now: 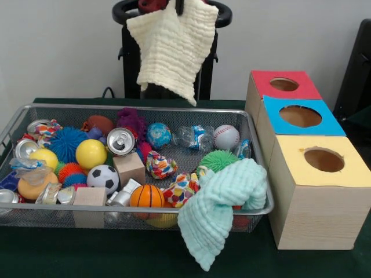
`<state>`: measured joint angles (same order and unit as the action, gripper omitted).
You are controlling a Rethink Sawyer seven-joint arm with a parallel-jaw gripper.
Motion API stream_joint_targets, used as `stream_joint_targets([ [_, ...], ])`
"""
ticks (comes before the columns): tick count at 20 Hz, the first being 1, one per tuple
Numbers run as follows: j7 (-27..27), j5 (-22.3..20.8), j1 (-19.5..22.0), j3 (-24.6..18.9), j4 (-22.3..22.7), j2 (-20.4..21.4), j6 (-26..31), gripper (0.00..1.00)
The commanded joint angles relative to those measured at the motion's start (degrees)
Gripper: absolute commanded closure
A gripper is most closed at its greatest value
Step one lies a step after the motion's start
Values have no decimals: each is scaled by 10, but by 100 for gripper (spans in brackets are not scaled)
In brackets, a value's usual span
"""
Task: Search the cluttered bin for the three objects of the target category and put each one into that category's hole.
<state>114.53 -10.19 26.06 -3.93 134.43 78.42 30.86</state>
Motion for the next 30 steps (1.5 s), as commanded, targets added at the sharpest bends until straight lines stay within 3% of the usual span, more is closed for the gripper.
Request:
stream_joint_targets([
  [1, -68, 18, -2, -51, 31, 1, 20, 100],
  [7, -16, -1, -20, -55, 26, -44, -35, 100],
  [12, 35, -45, -48, -32, 12, -102, -98, 100],
  [15, 54, -56, -65, -19, -8, -137, -123, 100],
  [18, 54, -61, -72, -12, -11, -144, -136, 100],
  [19, 49, -59, -71, -11, -10, -144, -138, 0],
  [30, 20, -44, -42, -30, 3, -128, -129, 0],
])
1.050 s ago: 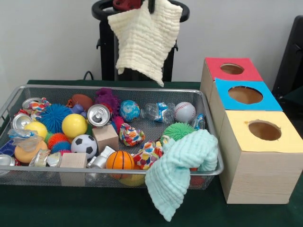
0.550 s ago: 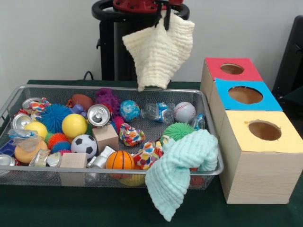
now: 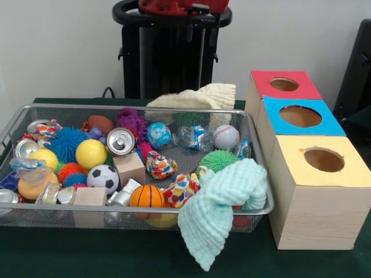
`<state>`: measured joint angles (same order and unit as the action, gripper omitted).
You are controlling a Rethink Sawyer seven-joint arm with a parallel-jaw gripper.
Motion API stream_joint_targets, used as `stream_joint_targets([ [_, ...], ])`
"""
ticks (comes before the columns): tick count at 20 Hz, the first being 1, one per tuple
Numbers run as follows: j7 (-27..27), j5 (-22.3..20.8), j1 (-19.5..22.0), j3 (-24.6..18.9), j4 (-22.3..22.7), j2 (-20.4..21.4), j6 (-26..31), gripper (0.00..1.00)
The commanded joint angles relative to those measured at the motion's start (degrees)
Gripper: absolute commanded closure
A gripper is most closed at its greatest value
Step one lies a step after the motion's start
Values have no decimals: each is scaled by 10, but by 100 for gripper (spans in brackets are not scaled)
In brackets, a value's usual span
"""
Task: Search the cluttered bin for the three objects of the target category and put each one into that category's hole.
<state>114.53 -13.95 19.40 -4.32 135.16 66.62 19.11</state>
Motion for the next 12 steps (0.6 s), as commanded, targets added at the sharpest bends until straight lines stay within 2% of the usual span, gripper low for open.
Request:
stream_joint_targets([
  [1, 19, -6, 26, -28, -4, -9, -11, 0],
  [5, 11, -17, 31, -26, -8, -6, -12, 0],
  [12, -30, -46, 81, -41, -23, -14, -18, 0],
])
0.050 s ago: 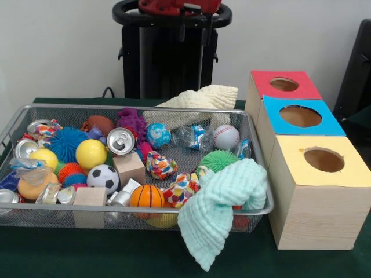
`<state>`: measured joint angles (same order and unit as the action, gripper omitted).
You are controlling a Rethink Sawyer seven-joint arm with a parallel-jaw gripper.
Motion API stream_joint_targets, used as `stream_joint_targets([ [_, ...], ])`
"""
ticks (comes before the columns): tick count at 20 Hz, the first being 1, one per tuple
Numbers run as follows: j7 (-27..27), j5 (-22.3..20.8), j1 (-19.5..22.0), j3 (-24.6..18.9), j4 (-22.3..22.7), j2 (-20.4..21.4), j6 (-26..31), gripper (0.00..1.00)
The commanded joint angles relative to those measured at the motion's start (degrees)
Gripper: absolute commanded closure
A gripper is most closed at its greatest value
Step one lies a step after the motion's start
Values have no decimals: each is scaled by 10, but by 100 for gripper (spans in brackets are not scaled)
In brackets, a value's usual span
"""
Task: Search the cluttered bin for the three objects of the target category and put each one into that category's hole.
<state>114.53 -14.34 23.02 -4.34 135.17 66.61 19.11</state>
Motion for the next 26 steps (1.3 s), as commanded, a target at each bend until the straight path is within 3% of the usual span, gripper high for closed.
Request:
stream_joint_targets([
  [1, -36, -52, 54, -43, -31, -21, -23, 0],
  [8, -52, -107, 99, -67, -80, -66, -40, 0],
  [16, -48, -162, 123, -88, -132, -100, -54, 0],
  [26, -66, -209, 175, -140, -181, -138, -47, 0],
])
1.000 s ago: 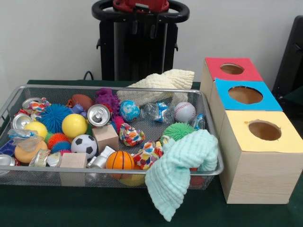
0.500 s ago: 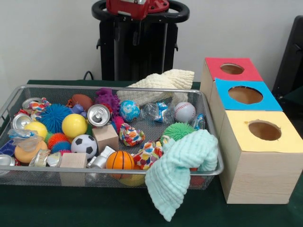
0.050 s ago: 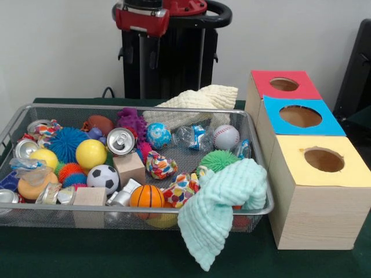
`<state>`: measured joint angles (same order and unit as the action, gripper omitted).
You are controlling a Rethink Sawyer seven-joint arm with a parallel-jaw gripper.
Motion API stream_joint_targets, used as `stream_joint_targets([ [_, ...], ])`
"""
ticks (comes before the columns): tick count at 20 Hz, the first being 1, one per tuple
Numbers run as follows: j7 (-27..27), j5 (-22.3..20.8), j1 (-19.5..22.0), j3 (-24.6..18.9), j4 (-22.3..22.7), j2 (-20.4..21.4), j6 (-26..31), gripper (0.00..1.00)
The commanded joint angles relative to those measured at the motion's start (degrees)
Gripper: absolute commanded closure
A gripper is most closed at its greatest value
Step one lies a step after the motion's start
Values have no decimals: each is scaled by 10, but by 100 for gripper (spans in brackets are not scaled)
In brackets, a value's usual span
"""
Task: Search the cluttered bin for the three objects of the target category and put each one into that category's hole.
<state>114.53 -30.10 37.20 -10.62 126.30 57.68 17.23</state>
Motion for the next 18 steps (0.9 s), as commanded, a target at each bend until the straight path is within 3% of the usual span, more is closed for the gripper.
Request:
stream_joint_targets([
  [1, -68, -57, 38, -81, -97, -53, -29, 0],
  [8, -75, -97, 75, -111, -136, -101, -31, 0],
  [18, -65, -157, 81, -106, -181, -137, -26, 0],
])
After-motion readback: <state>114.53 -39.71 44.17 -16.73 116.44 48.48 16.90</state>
